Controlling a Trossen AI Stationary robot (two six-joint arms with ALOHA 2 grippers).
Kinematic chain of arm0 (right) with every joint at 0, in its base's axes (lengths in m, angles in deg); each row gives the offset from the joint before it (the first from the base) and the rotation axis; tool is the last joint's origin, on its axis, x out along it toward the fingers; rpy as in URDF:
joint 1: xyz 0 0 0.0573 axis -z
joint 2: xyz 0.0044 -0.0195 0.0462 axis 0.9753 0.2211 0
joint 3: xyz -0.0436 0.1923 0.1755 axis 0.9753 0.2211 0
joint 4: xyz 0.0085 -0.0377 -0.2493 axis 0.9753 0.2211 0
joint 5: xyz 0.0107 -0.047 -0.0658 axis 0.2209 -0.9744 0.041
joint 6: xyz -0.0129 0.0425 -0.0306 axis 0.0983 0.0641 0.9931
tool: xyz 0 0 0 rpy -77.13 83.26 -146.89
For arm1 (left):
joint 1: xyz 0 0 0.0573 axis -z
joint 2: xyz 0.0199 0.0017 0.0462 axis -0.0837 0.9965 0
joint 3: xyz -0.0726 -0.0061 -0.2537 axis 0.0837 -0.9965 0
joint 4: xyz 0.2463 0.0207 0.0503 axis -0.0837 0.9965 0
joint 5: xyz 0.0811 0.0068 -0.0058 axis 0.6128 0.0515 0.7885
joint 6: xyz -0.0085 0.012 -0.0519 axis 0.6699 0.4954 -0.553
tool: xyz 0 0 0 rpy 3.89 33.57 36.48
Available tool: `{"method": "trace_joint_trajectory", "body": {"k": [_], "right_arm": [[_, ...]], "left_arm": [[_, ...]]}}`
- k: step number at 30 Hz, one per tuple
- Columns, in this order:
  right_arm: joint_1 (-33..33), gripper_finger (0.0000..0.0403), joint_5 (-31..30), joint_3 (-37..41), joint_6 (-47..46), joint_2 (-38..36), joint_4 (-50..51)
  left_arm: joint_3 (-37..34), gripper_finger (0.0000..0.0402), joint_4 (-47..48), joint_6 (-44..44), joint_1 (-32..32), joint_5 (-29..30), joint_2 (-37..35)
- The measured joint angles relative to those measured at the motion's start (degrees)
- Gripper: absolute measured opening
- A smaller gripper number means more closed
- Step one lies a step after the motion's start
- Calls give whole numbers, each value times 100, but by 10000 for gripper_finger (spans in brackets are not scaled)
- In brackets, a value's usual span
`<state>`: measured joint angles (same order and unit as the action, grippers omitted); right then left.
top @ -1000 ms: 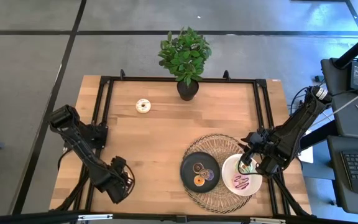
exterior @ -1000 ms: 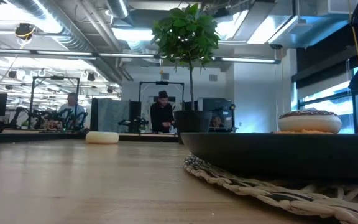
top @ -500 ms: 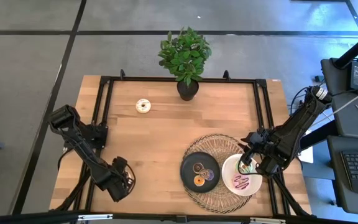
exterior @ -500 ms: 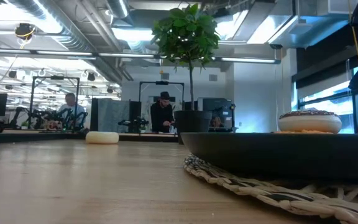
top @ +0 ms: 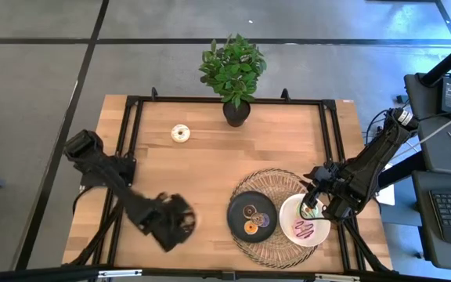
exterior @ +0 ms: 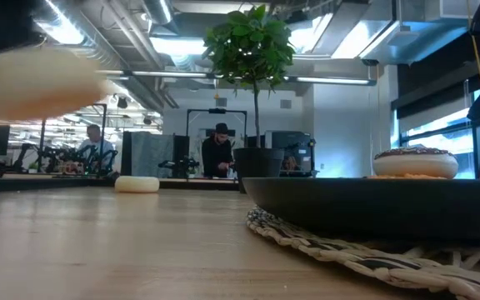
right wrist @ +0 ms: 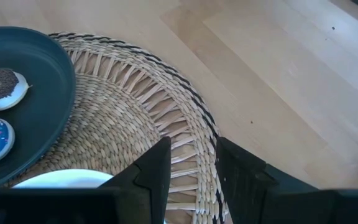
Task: Pick & Place donuts
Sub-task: Put the big black donut on the white plate
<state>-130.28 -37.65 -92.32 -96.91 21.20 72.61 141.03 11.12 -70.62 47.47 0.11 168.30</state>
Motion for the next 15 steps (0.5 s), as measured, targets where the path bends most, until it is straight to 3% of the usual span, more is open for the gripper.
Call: {"method": "trace_joint_trajectory", "body": {"k": [2, 5, 9, 12, 15], "right_arm": [[1, 129, 0, 0, 3, 0, 10], [0, 130, 0, 0, 3, 0, 18], [0, 130, -7, 0, 23, 0, -25], [1, 130, -123, 0, 636, 2, -485], [-1, 130, -354, -1, 1693, 2, -1460]], "left_arm": [[220, 12, -564, 1205, -378, 472, 0], [365, 12, -2145, 3384, -1032, 488, 17], [368, 12, -4665, 6049, -1874, -766, 300], [371, 12, -5692, 7060, -2304, -1548, 632], [360, 12, -6098, 7527, -2589, -1333, 950]]}}
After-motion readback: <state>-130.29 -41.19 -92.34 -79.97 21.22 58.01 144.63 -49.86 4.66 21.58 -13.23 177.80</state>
